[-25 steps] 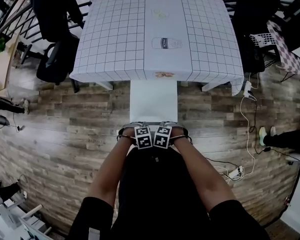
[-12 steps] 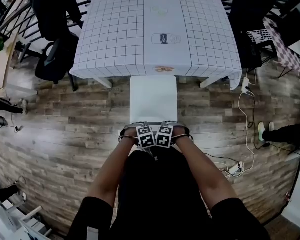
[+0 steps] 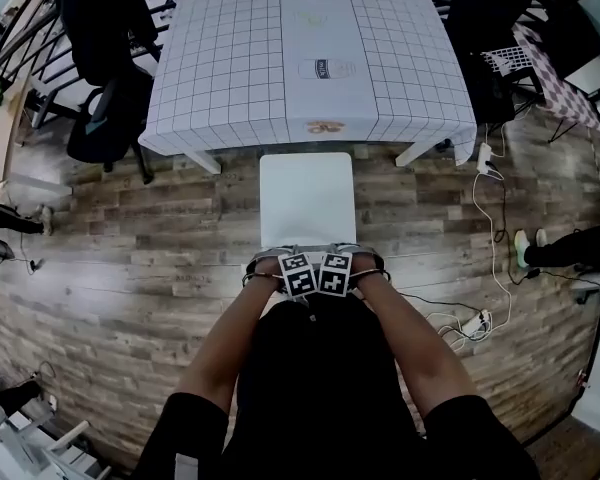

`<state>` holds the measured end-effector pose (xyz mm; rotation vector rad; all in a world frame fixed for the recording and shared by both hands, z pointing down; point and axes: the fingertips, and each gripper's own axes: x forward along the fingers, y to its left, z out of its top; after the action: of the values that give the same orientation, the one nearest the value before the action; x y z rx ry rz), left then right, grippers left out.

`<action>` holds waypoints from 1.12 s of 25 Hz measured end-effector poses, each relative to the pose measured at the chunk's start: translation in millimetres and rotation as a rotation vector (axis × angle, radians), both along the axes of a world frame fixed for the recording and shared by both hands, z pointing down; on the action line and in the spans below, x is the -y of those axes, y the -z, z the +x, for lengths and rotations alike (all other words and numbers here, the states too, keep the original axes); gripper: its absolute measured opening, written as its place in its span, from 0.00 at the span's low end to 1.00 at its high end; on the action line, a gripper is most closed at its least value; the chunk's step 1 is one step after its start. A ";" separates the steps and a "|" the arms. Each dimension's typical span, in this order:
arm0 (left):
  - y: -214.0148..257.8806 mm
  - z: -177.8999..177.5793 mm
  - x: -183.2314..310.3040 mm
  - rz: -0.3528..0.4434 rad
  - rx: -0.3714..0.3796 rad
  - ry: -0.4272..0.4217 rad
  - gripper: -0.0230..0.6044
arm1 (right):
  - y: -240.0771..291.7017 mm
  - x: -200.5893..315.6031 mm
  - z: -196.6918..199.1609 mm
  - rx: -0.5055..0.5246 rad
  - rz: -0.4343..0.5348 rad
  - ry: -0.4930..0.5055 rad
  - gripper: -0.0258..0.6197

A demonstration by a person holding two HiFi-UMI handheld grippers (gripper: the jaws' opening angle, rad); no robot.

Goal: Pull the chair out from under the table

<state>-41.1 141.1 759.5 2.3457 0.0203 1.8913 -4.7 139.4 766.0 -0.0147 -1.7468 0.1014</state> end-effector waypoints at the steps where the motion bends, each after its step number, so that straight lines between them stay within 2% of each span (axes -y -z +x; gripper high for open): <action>1: 5.2 -1.2 0.8 -0.006 -0.001 -0.003 0.18 | 5.1 0.5 -1.2 -0.002 -0.008 -0.001 0.16; 4: 14.2 -9.7 -26.6 -0.011 -0.004 0.003 0.18 | 13.8 -27.4 -8.9 -0.008 -0.021 0.001 0.16; 7: -3.3 -7.1 -67.8 0.011 -0.010 0.011 0.18 | -3.7 -68.3 -6.2 -0.016 -0.002 0.012 0.16; 11: -14.3 0.4 -93.9 0.008 -0.016 -0.010 0.18 | -15.0 -94.3 1.0 -0.024 -0.004 0.009 0.16; 15: -1.2 -9.6 -120.5 0.025 -0.015 -0.006 0.19 | -2.8 -121.9 -8.5 -0.028 0.010 0.015 0.16; 19: -6.4 -6.7 -125.8 0.000 -0.012 -0.010 0.19 | -8.1 -127.5 -5.9 -0.021 -0.014 0.004 0.17; 25: -14.2 -3.8 -134.7 0.009 -0.012 0.029 0.19 | -16.3 -136.3 -2.4 -0.017 -0.007 0.022 0.17; 28: -15.2 -2.6 -134.0 0.027 -0.012 0.024 0.19 | -17.9 -134.7 -0.9 -0.005 -0.016 -0.011 0.18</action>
<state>-43.7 275.1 774.6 2.3635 -0.0329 1.8785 -5.6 274.1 783.9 -0.0159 -1.7410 0.1233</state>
